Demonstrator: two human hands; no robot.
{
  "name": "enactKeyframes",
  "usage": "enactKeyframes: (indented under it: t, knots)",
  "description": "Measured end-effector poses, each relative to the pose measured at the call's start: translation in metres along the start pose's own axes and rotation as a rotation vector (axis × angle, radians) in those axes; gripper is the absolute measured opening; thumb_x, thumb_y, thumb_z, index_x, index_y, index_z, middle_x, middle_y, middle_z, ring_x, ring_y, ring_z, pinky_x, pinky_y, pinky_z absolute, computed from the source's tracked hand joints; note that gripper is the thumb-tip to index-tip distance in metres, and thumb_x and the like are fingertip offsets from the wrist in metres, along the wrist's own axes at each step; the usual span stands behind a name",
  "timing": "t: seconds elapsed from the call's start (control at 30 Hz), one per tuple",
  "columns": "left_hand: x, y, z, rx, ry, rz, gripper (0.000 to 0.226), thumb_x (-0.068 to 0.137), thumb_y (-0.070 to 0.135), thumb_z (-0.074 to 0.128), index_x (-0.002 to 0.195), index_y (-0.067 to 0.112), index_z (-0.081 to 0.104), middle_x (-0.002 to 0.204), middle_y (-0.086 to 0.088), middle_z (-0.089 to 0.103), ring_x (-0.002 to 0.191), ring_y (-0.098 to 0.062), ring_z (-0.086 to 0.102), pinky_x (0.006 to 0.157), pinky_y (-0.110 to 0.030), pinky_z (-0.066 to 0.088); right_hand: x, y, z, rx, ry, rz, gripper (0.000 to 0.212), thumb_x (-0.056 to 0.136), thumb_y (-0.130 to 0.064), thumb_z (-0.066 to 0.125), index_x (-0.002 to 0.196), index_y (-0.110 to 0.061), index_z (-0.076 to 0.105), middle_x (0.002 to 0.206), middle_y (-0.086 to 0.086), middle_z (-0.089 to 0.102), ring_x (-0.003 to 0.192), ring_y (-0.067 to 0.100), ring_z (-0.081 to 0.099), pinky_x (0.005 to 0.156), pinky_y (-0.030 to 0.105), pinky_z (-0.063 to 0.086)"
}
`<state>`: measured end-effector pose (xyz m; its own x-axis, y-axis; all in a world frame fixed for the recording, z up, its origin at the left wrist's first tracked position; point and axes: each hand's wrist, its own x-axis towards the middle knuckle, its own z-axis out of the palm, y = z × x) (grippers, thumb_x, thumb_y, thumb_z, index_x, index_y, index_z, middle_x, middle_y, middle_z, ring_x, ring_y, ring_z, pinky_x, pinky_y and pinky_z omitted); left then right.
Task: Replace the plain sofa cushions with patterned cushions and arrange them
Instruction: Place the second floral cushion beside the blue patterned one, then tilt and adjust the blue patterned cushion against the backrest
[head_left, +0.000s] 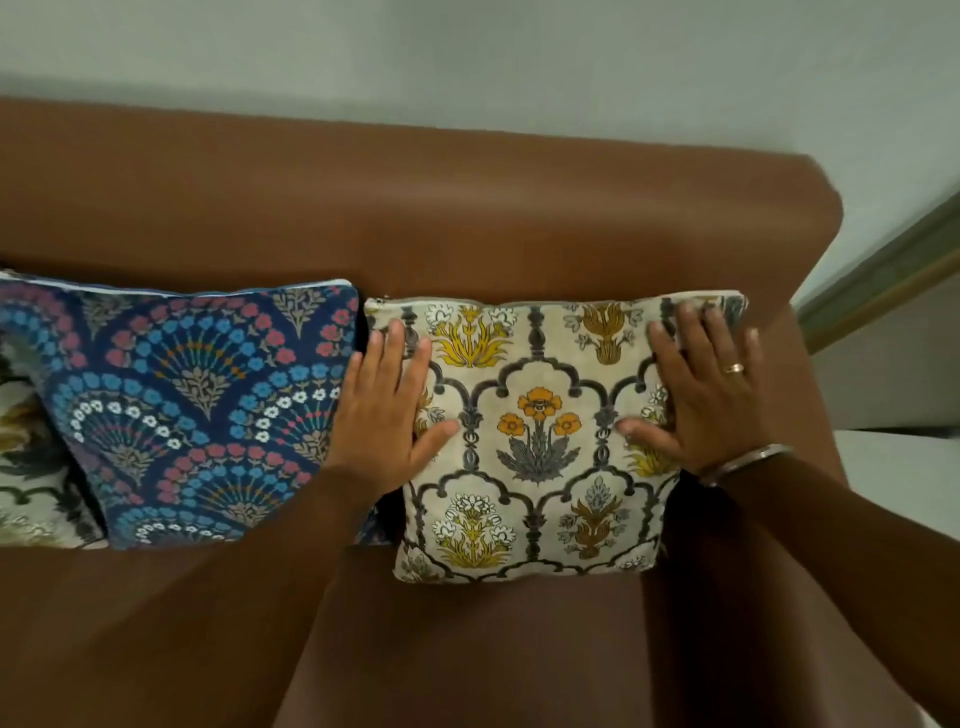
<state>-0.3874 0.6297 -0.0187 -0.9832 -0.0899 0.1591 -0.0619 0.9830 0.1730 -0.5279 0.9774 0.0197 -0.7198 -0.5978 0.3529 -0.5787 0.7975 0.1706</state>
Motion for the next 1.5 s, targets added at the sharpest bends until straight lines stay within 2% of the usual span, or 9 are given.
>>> enactKeyframes:
  t: [0.1,0.23,0.33,0.53,0.7,1.07,1.2,1.33,1.5]
  knots:
    - [-0.018,0.022,-0.015,-0.228,-0.01,-0.112,0.086,0.096,0.07,0.029,0.16,0.028,-0.011,0.169,-0.007,-0.012,0.157,-0.028,-0.01,0.125,-0.051,0.007,-0.007,-0.008,-0.026,0.259,-0.049,0.125,0.099,0.082,-0.078,0.036,0.158,-0.019,0.015,0.165,0.02,0.017,0.152,0.037,0.016,0.119,0.056,0.015]
    - [-0.083,0.055,-0.01,-0.794,0.023,-0.56,0.094,0.092,0.069,0.039,0.162,0.02,0.0,0.171,-0.003,0.007,0.157,-0.016,0.006,0.127,-0.045,0.016,-0.035,-0.024,-0.043,0.965,-0.104,0.767,0.109,0.079,-0.081,0.045,0.159,-0.013,0.015,0.157,0.002,0.033,0.144,0.002,0.026,0.118,0.036,0.022]
    - [-0.096,0.067,0.013,-1.105,-0.036,-0.697,0.081,0.095,0.067,0.041,0.161,0.031,0.01,0.165,0.014,0.021,0.153,-0.013,0.023,0.12,-0.033,0.025,-0.032,-0.034,-0.035,1.25,-0.403,1.005,0.117,0.064,-0.085,0.053,0.157,-0.019,0.026,0.158,0.0,0.038,0.146,0.023,0.035,0.118,0.046,0.031]
    - [-0.102,0.104,0.035,-1.244,0.08,-0.711,0.079,0.085,0.08,0.039,0.154,0.051,0.016,0.155,0.035,0.03,0.145,0.003,0.033,0.108,-0.005,0.029,-0.016,-0.03,-0.06,1.126,-0.248,0.616,0.088,0.061,-0.072,0.079,0.135,-0.034,0.052,0.125,-0.019,0.066,0.118,0.001,0.062,0.1,0.031,0.051]
    - [-0.066,0.155,0.041,-1.312,-0.292,-0.968,0.109,0.079,0.084,0.026,0.162,0.013,0.015,0.17,-0.007,0.016,0.155,-0.024,0.017,0.124,-0.034,0.01,0.036,0.007,-0.096,0.763,-0.153,0.437,0.083,0.053,-0.086,0.072,0.122,-0.05,0.046,0.117,-0.011,0.067,0.111,0.021,0.064,0.091,0.046,0.056]
    - [-0.063,0.159,0.038,-1.323,-0.077,-0.876,0.076,0.095,0.055,0.035,0.156,0.01,0.031,0.163,-0.005,0.032,0.151,-0.02,0.028,0.126,-0.038,0.018,0.027,-0.001,-0.1,0.758,-0.188,0.459,0.123,0.057,-0.085,0.069,0.155,-0.027,0.022,0.153,0.008,0.041,0.14,0.023,0.039,0.111,0.041,0.034]
    - [-0.092,0.109,-0.005,-1.186,-0.116,-0.854,0.081,0.096,0.063,0.036,0.161,0.021,0.012,0.168,-0.001,0.022,0.152,-0.018,0.024,0.125,-0.041,0.021,0.004,-0.037,-0.147,0.585,-0.097,0.419,0.118,0.07,-0.081,0.06,0.159,-0.033,-0.002,0.169,0.006,0.004,0.153,0.02,0.001,0.116,0.048,0.011]
    - [-0.14,0.027,-0.061,-0.896,-0.061,-0.851,0.075,0.096,0.05,0.051,0.157,0.013,0.03,0.156,-0.006,0.043,0.144,-0.024,0.041,0.117,-0.039,0.035,-0.005,-0.122,-0.157,0.73,-0.034,0.159,0.083,0.086,-0.053,0.058,0.153,-0.014,0.028,0.16,0.02,0.027,0.149,0.036,0.024,0.115,0.057,0.033]
    - [-0.167,-0.12,-0.115,-0.573,0.034,-0.886,0.082,0.091,0.062,0.05,0.151,0.007,0.039,0.148,-0.018,0.05,0.138,-0.035,0.045,0.112,-0.051,0.04,0.026,-0.264,-0.111,1.016,-0.474,0.25,0.079,0.09,-0.048,0.065,0.153,-0.012,0.033,0.155,0.014,0.042,0.141,0.032,0.041,0.113,0.045,0.038]
